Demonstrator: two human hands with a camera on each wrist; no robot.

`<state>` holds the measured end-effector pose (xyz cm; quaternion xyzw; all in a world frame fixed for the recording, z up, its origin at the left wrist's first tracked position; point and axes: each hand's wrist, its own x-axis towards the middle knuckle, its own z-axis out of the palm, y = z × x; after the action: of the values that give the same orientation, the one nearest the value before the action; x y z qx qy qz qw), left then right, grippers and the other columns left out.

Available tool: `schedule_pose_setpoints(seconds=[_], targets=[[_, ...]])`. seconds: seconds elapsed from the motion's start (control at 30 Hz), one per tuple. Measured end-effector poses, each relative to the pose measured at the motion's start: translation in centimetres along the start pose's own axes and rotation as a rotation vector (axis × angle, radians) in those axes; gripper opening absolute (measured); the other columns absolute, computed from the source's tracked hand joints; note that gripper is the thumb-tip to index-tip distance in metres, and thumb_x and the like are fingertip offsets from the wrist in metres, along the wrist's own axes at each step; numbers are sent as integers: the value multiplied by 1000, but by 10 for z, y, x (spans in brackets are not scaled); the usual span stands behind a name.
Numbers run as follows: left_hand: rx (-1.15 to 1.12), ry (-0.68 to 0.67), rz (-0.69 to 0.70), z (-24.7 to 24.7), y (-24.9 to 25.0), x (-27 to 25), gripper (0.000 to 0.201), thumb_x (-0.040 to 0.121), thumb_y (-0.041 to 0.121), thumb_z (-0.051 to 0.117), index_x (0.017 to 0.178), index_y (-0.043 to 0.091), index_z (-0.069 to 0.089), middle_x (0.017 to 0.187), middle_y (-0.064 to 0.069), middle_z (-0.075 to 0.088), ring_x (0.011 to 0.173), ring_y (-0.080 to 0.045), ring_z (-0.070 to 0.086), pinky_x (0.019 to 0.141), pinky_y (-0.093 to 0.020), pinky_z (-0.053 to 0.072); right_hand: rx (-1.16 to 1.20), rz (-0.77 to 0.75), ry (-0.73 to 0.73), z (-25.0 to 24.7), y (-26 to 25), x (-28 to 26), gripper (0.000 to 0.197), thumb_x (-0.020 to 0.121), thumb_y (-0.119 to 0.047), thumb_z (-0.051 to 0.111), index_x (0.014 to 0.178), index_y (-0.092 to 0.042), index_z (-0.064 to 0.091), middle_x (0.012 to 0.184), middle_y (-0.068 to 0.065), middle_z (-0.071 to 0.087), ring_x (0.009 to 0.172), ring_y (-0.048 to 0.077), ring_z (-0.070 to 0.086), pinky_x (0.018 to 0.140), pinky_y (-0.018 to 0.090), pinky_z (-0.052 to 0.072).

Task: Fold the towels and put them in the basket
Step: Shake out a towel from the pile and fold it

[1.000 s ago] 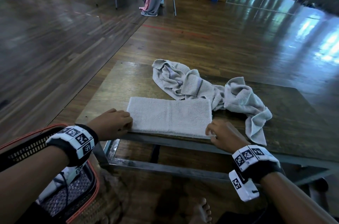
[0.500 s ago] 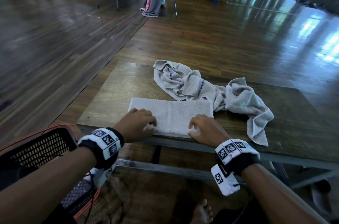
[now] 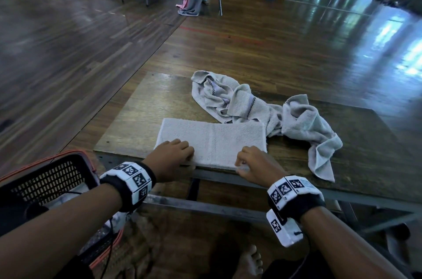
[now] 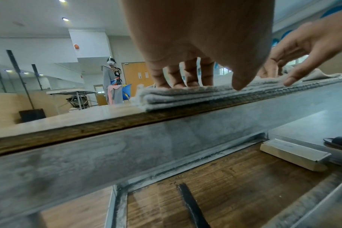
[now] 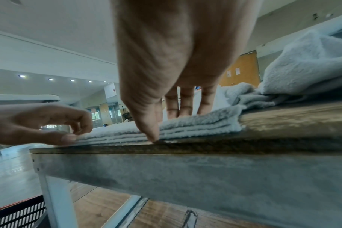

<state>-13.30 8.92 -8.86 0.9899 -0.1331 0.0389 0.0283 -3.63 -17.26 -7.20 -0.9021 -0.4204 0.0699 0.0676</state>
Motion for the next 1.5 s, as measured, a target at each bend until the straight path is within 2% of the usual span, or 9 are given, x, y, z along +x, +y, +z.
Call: schedule_pose_setpoints(seconds=[0.27, 0.4, 0.5, 0.67, 0.97, 1.17, 1.27, 1.37, 1.5], targets=[[-6, 0, -223, -13, -15, -4, 32, 92, 50, 34, 78, 23, 44, 72, 7, 44, 64, -14, 43, 60, -28, 32, -65, 186, -22, -10, 7, 5, 27, 93, -41, 43, 82, -19, 53, 88, -2, 58, 79, 18, 57, 70, 38, 50], [-80, 103, -235, -14, 0, 26, 25, 94, 34, 40, 108, 18, 55, 112, -1, 57, 104, -21, 53, 88, -34, 37, -75, 184, 235, -10, -7, 35, 20, 94, -28, 43, 94, -16, 59, 96, 2, 61, 88, 22, 56, 76, 36, 44], [-101, 15, -253, -6, 12, 50, 44, 96, 31, 38, 139, 19, 37, 149, -2, 35, 136, -20, 32, 108, -39, 26, 17, 201, 306, -4, -17, 59, 25, 94, -25, 42, 113, -20, 58, 118, -1, 59, 110, 18, 50, 91, 35, 37], [-33, -142, -265, 19, 21, 62, 54, 100, 38, 18, 150, 22, 6, 160, 1, 2, 147, -19, 1, 116, -45, 6, -32, 237, 61, 29, -22, 68, 49, 99, -35, 27, 147, -23, 23, 158, 2, 15, 146, 20, 9, 116, 42, 12], [-33, -170, -290, 29, -16, 28, 68, 83, 70, -6, 146, 43, -7, 159, 4, -10, 146, -20, -11, 116, -47, -7, -205, 369, -47, 31, 38, 27, 76, 86, -72, 4, 149, -31, -7, 156, -3, -22, 143, 17, -23, 113, 47, -12], [-44, -185, -329, 22, -28, -5, 73, 78, 74, -7, 144, 44, -11, 158, 4, -15, 146, -18, -13, 117, -48, -5, -234, 423, -64, 16, 48, 6, 83, 86, -72, 8, 150, -21, -2, 159, -2, -10, 146, 22, -9, 116, 49, -6], [-111, -229, -431, 12, -30, -21, 70, 87, 69, 7, 147, 37, -8, 158, -4, -14, 146, -22, -11, 117, -47, -3, -322, 382, 102, -1, 37, 14, 76, 89, -68, 19, 144, -17, 27, 153, 6, 29, 141, 25, 21, 116, 49, 12], [-185, -127, -565, -2, -27, -35, 65, 94, 55, 28, 147, 18, 15, 153, -17, 15, 141, -31, 14, 114, -47, 15, -251, 388, 240, -17, 18, 37, 63, 89, -63, 30, 131, -19, 45, 133, 6, 51, 128, 26, 37, 110, 47, 18], [-266, 11, -732, -14, -26, -50, 40, 93, 42, 43, 119, 12, 43, 115, -13, 55, 104, -29, 52, 92, -42, 44, -204, 334, 222, -24, -12, 76, 54, 91, -57, 36, 128, -21, 49, 133, 5, 51, 128, 25, 36, 106, 47, 17]])
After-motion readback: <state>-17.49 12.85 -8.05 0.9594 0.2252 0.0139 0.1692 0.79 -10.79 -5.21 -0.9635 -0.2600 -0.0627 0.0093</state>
